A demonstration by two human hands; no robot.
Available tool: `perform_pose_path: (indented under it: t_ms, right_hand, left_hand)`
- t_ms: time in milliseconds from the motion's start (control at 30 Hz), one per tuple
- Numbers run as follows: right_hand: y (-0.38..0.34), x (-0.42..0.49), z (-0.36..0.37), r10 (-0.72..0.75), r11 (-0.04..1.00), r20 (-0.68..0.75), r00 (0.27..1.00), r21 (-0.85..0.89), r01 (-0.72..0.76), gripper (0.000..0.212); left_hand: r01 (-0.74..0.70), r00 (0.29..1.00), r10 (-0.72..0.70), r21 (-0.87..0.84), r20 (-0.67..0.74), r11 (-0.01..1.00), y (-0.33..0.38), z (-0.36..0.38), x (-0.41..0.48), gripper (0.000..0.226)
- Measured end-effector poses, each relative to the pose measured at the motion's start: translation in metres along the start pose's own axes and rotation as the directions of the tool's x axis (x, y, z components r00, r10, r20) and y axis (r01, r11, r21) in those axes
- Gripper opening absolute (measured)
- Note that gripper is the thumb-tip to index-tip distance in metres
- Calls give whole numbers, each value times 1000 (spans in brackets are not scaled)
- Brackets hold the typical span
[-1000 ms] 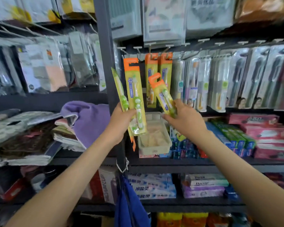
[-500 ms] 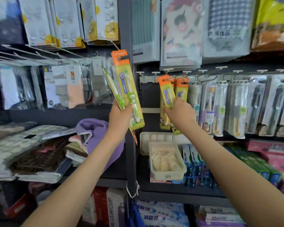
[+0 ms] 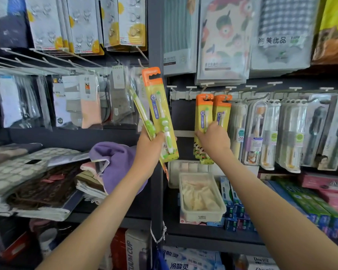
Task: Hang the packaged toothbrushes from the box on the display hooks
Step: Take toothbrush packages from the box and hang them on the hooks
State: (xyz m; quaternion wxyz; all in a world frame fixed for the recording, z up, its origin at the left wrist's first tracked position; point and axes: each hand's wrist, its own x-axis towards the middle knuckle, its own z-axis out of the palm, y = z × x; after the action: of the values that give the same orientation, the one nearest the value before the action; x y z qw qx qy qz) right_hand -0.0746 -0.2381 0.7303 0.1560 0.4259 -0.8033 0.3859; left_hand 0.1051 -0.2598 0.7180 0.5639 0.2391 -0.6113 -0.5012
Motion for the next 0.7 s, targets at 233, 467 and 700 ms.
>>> perform_pose_path:
  t_ms: [233,467,700]
  right_hand:
    - [10,-14,-3,-45,999,9,999,28,45,76]
    - [12,-67,-32,-438,804,-253,863,318,502,46]
    - [4,-75,-32,-218,833,-61,974,509,218,60]
  left_hand:
    - [10,991,-26,128,129,992,-14,1,-19,24]
    - [10,979,-78,335,189,942,-29,1,-31,14]
    - [-130,958,-9,458,288,879,-32,33,-47,12]
